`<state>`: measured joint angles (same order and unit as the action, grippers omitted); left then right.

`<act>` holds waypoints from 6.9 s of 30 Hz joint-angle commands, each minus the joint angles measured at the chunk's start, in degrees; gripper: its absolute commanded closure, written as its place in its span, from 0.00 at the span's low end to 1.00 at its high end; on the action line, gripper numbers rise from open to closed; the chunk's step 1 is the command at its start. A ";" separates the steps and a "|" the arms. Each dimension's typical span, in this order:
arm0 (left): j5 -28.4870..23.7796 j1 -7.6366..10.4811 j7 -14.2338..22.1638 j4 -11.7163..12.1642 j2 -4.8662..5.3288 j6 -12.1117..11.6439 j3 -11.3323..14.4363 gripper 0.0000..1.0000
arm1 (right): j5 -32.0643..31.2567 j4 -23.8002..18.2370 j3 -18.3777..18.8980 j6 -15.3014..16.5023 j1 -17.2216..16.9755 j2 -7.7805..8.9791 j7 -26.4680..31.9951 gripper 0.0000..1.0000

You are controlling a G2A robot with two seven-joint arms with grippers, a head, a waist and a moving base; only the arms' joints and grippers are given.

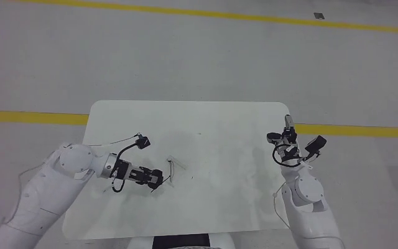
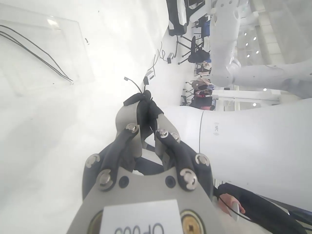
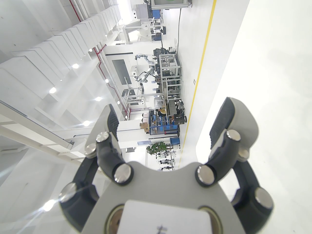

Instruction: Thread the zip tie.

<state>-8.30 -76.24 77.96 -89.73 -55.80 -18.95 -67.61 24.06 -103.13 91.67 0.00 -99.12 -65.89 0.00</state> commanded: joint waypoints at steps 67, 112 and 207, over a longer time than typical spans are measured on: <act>-29.46 2.90 1.68 8.15 1.72 -0.53 4.42 1.00 | -16.09 0.37 -17.49 0.21 7.53 -0.38 27.10 0.00; -29.46 2.90 1.68 8.15 1.72 -0.53 4.42 1.00 | 5.57 14.84 -30.07 -0.72 18.44 -2.59 49.33 0.00; -40.85 9.44 1.68 13.57 3.93 -0.53 13.49 1.00 | 25.14 30.00 -38.73 -2.69 26.78 -6.53 60.90 0.82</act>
<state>-49.14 -66.80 79.64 -76.16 -51.86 -19.48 -54.12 49.19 -73.13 52.98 -2.64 -72.36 -72.40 60.85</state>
